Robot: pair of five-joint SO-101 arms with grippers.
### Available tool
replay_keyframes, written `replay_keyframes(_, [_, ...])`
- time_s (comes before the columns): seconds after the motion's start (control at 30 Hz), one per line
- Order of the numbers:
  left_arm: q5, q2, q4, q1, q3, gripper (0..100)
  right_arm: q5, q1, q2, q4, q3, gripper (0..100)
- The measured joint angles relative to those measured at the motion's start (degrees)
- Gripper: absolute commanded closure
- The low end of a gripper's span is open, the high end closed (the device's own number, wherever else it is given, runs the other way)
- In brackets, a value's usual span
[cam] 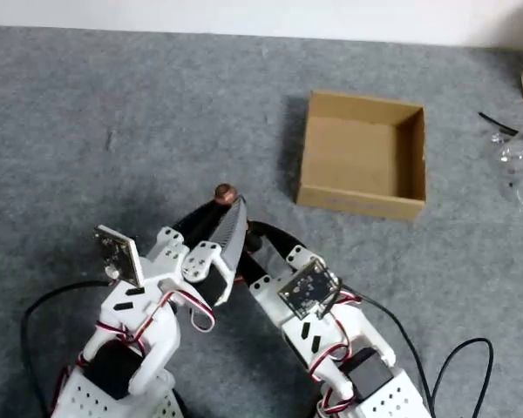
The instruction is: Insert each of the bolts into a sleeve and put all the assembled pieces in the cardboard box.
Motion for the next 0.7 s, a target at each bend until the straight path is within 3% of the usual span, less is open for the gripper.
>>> replay_keyframes(0.2, [0.1, 0.0, 7.4, 1.2, 0.0, 99, 0.0, 0.0, 0.0, 0.1, 0.0, 99.5])
replay_keyframes(0.4, [0.3, 0.0, 8.0, 1.2, 0.0, 97, 0.0, 0.0, 0.0, 0.1, 0.0, 99.5])
replay_keyframes(0.63, [0.3, 0.0, 8.3, 0.9, -0.1, 66, 0.0, 0.0, 0.0, 0.1, 0.0, 99.5])
replay_keyframes(0.7, [0.1, -0.1, 9.5, 0.9, -0.1, 62, 0.0, 0.0, 0.0, 0.1, 0.0, 99.5])
